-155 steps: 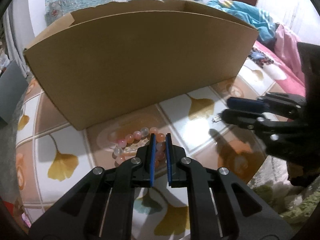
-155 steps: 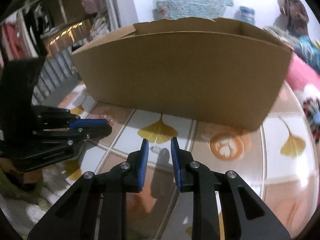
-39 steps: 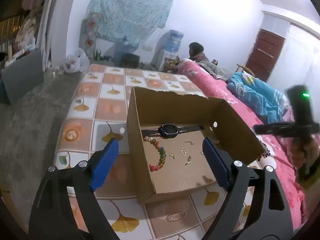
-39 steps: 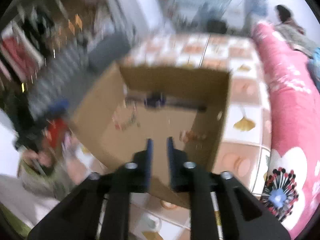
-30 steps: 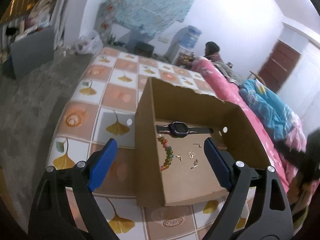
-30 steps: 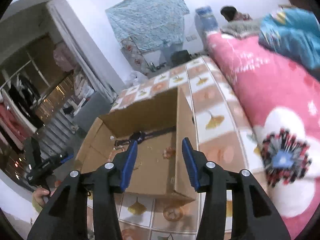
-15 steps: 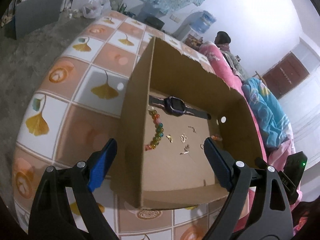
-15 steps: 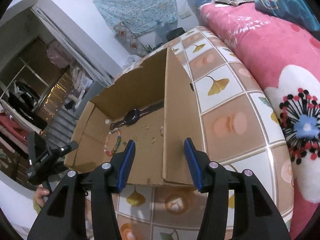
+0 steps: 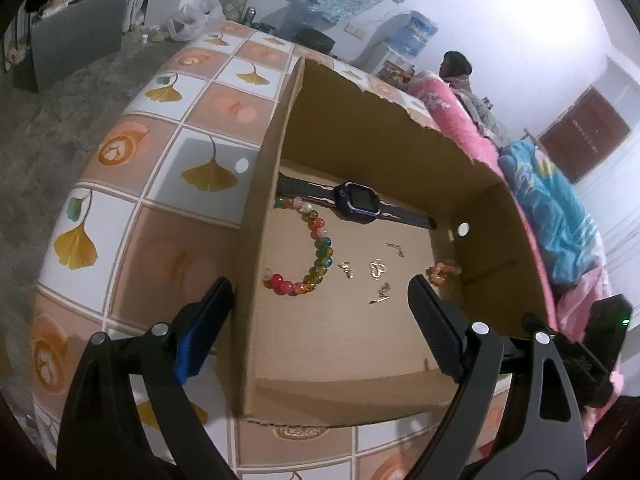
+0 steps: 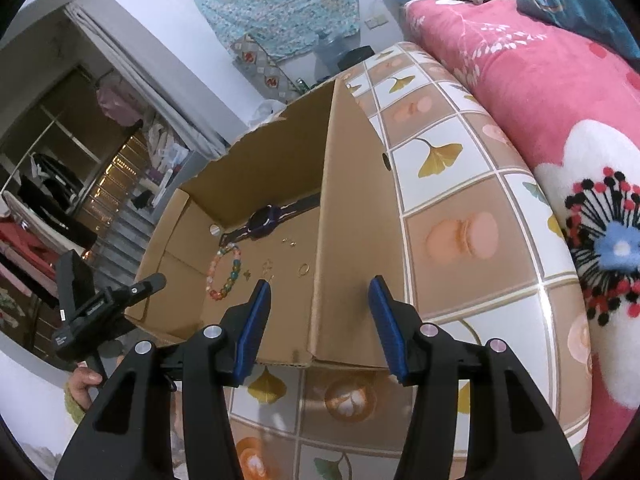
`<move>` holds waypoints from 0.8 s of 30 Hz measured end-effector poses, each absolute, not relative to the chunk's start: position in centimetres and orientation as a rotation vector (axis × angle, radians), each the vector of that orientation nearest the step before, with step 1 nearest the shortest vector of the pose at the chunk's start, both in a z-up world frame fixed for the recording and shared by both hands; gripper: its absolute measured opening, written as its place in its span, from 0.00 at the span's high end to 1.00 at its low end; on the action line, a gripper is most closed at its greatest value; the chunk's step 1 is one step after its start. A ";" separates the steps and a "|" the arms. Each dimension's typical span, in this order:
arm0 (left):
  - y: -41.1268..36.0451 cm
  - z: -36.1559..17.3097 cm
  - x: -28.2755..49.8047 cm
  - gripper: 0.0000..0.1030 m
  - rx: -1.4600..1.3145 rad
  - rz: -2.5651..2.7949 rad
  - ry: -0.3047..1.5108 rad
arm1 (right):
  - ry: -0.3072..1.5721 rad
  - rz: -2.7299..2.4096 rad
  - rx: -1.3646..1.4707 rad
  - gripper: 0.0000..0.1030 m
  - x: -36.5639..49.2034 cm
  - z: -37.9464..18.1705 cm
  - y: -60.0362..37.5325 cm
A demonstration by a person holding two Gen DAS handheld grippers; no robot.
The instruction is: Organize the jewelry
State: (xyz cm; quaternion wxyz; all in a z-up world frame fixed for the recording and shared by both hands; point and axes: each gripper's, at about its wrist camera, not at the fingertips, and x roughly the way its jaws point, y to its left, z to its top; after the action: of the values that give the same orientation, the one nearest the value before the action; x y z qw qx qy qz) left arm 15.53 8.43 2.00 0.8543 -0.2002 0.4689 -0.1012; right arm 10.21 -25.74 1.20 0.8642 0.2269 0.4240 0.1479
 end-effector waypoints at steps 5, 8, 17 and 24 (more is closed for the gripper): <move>8.0 2.1 15.4 0.17 -0.383 -0.197 0.987 | 0.890 0.296 0.479 0.50 9.6 1.2 -25.5; 8.3 2.1 15.1 0.17 -0.390 -0.204 0.986 | 0.892 0.287 0.478 0.50 9.4 1.3 -25.6; 8.3 2.2 14.5 0.17 -0.368 -0.218 0.979 | 0.894 0.260 0.476 0.50 8.6 1.4 -25.4; 8.6 2.3 14.6 0.17 -0.368 -0.227 0.972 | 0.894 0.239 0.464 0.50 7.9 1.5 -25.1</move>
State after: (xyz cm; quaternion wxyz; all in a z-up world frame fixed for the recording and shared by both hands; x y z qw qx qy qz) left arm 14.63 8.61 2.26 0.8618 -0.1756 0.4635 -0.1080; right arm 7.95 -25.15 1.47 0.8690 0.2218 0.4273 0.1144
